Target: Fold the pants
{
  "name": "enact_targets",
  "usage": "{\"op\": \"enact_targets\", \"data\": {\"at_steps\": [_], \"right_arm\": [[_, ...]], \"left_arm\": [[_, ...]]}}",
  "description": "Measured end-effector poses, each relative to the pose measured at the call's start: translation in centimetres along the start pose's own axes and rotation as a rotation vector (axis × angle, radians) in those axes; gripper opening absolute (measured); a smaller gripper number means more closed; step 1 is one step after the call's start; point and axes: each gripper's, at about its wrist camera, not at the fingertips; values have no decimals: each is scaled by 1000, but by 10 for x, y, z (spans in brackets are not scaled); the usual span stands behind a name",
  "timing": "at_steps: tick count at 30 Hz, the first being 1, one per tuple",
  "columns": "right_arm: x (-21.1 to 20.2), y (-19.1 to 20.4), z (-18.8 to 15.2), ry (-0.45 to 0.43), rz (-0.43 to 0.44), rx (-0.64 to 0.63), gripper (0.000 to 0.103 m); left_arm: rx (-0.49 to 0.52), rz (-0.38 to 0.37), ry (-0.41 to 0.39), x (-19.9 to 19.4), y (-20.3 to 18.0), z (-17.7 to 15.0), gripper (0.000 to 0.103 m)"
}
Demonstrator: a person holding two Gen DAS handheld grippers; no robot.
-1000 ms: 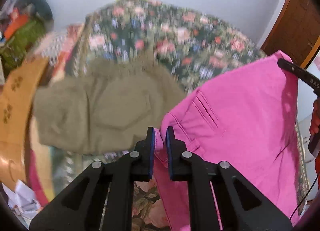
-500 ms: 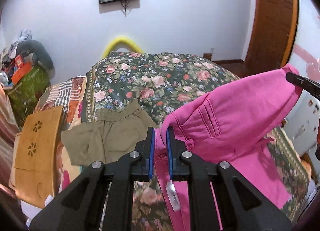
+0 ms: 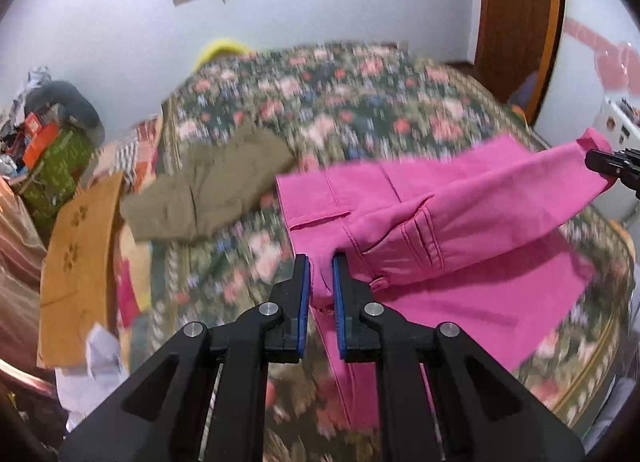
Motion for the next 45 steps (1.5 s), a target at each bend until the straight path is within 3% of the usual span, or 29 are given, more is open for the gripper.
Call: {"op": "enact_targets", "data": {"at_steps": [7, 12, 16, 20, 22, 26, 33, 37, 40, 45], "right_arm": [[7, -2, -57, 137, -16, 0, 6], [2, -20, -75, 204, -64, 78, 30], [-20, -32, -71, 165, -75, 120, 32], [-34, -27, -60, 119, -51, 135, 41], [-36, -21, -53, 99, -37, 127, 41], [-22, -4, -45, 95, -2, 116, 41], [13, 8, -60, 202, 28, 117, 41], [13, 3, -85, 261, 32, 124, 41], [13, 2, -100, 305, 2, 90, 41], [2, -12, -87, 262, -14, 99, 41]], "left_arm": [[-28, -95, 53, -5, -5, -43, 13], [-58, -124, 71, -15, 3, -57, 17], [-85, -133, 50, -29, 11, -55, 17], [-108, -124, 5, -47, 15, -43, 17], [-107, -115, 1, -49, 14, -36, 17], [-90, -108, 23, -36, 2, -31, 31], [-94, -132, 129, -5, -12, -53, 33], [-85, -120, 120, -9, -13, -67, 45], [-102, -129, 124, -13, -6, -67, 46], [-148, -134, 69, -23, 11, -45, 49]]}}
Point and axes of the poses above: each gripper's, at about its wrist camera, not at the fingertips, and x roughly the way its jaws point, y to its left, z to its top, and after that the axes turned 7 degrees about -z, right-handed
